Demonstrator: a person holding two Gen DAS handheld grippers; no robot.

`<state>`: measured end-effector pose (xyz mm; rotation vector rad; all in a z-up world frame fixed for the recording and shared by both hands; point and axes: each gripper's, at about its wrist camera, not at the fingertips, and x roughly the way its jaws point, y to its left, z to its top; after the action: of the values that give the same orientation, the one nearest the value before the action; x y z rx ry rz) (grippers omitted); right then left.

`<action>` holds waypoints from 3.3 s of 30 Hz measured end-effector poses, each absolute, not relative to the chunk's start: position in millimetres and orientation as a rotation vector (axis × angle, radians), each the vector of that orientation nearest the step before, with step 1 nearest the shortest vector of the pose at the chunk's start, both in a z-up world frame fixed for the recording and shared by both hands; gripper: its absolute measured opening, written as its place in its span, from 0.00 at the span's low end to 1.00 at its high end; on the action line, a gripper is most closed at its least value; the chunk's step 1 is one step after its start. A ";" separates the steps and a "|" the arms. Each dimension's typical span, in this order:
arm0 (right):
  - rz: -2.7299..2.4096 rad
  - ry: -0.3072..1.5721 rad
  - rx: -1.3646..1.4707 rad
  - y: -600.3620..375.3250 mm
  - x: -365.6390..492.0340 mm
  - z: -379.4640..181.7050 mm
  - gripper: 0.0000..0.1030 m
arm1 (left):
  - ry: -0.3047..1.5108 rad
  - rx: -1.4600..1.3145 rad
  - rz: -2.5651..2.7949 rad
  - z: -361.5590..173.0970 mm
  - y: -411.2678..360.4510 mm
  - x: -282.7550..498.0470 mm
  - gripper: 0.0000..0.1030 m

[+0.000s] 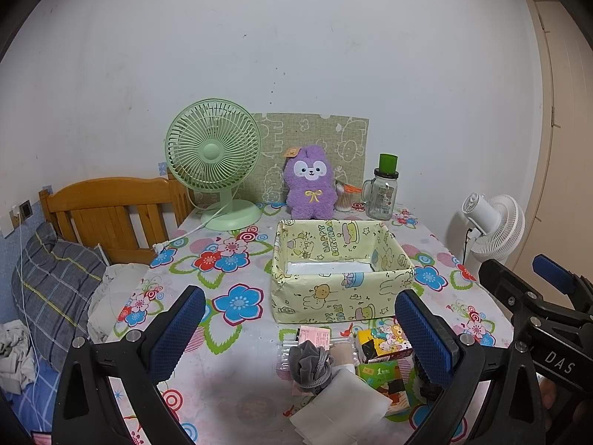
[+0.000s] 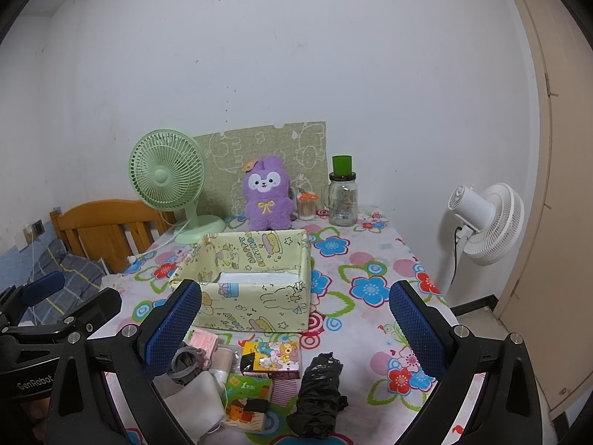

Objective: Organize soft objects

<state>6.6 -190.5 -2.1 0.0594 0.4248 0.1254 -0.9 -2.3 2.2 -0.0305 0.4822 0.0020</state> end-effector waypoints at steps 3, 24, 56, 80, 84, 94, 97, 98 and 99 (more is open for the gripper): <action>0.125 0.425 0.060 -190.8 6.7 -1.9 0.99 | 0.483 -0.031 0.002 2.2 -1.9 -1.0 1.00; 0.119 0.467 0.061 -189.0 21.3 -12.5 0.99 | 0.520 -0.030 0.004 -11.2 -4.2 11.5 1.00; 0.106 0.714 0.044 -185.2 70.7 -95.2 0.93 | 0.785 -0.002 -0.015 -93.1 -9.1 65.2 0.94; 0.083 0.884 -0.012 -172.9 84.5 -145.1 0.68 | 0.902 -0.022 -0.054 -128.2 -16.3 77.8 0.61; 0.081 0.888 -0.022 -171.6 85.9 -147.3 0.60 | 0.930 -0.026 -0.061 -135.2 -18.4 80.8 0.48; 0.040 0.886 -0.008 -182.2 88.1 -145.2 0.58 | 0.934 -0.004 -0.055 -139.2 -23.4 82.0 0.42; 0.049 0.915 -0.004 -182.9 91.4 -152.5 0.58 | 0.931 -0.001 -0.057 -139.0 -24.4 82.5 0.42; 0.054 0.933 -0.001 -182.3 92.4 -156.5 0.58 | 0.930 0.000 -0.058 -138.7 -24.6 82.6 0.42; 0.056 0.941 -0.002 -181.7 92.7 -158.8 0.57 | 0.930 0.001 -0.059 -138.5 -24.6 82.8 0.41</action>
<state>92.7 -181.7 -158.8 -0.0018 0.9412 0.0562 82.8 -24.6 -138.5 0.0012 0.9298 -0.0592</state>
